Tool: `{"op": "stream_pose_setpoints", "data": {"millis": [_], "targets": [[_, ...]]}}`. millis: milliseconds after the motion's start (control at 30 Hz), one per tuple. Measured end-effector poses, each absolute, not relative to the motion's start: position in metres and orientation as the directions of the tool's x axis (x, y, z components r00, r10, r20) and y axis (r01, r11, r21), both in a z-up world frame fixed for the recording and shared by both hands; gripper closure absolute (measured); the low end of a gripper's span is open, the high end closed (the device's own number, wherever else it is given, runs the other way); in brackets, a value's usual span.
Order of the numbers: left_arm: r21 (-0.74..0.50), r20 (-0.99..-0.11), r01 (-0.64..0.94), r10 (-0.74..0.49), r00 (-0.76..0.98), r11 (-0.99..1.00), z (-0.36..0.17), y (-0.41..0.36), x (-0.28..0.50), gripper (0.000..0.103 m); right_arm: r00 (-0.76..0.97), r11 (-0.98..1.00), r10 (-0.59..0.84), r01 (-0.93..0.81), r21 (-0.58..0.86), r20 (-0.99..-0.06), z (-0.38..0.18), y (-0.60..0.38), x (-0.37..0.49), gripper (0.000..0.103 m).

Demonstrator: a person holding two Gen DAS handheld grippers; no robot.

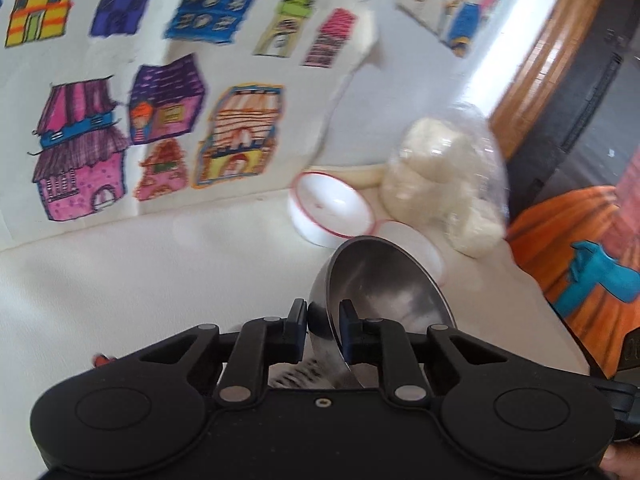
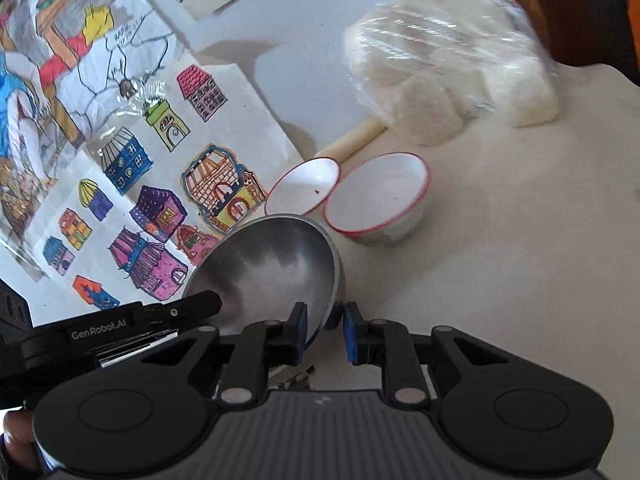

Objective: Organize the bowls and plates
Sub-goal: 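Lift the steel bowl with both grippers and carry it toward the plate stack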

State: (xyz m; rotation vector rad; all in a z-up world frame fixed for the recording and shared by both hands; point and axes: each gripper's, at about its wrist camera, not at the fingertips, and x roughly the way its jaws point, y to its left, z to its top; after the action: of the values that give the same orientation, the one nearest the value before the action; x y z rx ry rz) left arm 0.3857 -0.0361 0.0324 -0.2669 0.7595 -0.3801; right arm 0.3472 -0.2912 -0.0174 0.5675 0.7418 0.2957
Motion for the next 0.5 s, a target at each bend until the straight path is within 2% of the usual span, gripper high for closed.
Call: {"op": "stream_pose_setpoints", "data": {"millis": [233,500], "targets": [[-0.404,-0.607,0.329,-0.519,0.602,0.853,0.038,-0.067,0.347,0.085,0.726,0.820,0.424,-0.053,0.571,-0.541,-0.009,-0.343,0.300,0.081],[-0.367,-0.626,0.427,-0.559,0.544,0.826,0.040,-0.092,0.298,0.083,0.693,0.819,0.423,-0.016,0.574,-0.584,-0.007,-0.381,0.254,0.081]]}}
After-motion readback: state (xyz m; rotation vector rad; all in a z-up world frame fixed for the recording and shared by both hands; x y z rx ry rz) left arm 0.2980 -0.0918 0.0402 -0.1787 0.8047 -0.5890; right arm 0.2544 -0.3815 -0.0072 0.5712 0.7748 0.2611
